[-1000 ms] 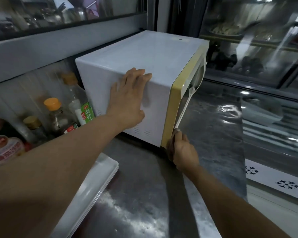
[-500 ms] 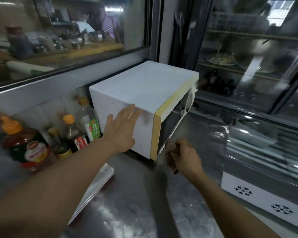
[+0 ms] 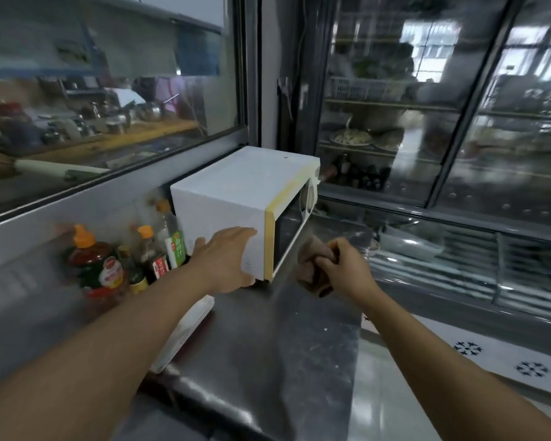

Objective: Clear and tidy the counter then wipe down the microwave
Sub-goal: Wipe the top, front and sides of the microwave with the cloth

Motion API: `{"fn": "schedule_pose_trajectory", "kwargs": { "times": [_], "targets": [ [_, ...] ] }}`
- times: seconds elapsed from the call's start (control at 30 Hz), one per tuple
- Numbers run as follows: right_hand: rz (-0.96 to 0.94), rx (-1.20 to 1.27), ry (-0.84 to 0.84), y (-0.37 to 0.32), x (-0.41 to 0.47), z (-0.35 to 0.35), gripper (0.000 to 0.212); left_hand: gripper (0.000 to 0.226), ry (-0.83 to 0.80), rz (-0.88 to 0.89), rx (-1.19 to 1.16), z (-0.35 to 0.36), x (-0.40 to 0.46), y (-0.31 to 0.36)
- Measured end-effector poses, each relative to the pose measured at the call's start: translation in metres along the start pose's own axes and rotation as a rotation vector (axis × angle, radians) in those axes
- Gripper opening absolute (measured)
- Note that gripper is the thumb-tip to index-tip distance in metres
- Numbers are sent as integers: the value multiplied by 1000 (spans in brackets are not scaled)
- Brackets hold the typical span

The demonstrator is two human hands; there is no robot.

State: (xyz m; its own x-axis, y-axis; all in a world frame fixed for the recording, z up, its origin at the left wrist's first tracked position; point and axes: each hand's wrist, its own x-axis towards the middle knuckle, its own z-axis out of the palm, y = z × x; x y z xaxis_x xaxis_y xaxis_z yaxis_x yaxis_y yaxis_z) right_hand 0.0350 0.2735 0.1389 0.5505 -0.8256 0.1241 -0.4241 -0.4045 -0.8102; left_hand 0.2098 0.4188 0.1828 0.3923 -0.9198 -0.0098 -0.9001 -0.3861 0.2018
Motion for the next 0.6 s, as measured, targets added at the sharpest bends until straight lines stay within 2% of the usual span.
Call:
{"fn": "schedule_pose_trajectory", "kwargs": {
  "times": [0.3,0.5,0.6],
  "targets": [
    [105,358,-69,-19,-84,-76,15,52,35,119,-455,-6,-35,78],
    [67,498,-150,0,-106,-131,11,42,52,171,-491,-8,-28,151],
    [65,584,-184,20,-107,-165,8,42,17,224,-612,-3,-23,199]
  ]
}}
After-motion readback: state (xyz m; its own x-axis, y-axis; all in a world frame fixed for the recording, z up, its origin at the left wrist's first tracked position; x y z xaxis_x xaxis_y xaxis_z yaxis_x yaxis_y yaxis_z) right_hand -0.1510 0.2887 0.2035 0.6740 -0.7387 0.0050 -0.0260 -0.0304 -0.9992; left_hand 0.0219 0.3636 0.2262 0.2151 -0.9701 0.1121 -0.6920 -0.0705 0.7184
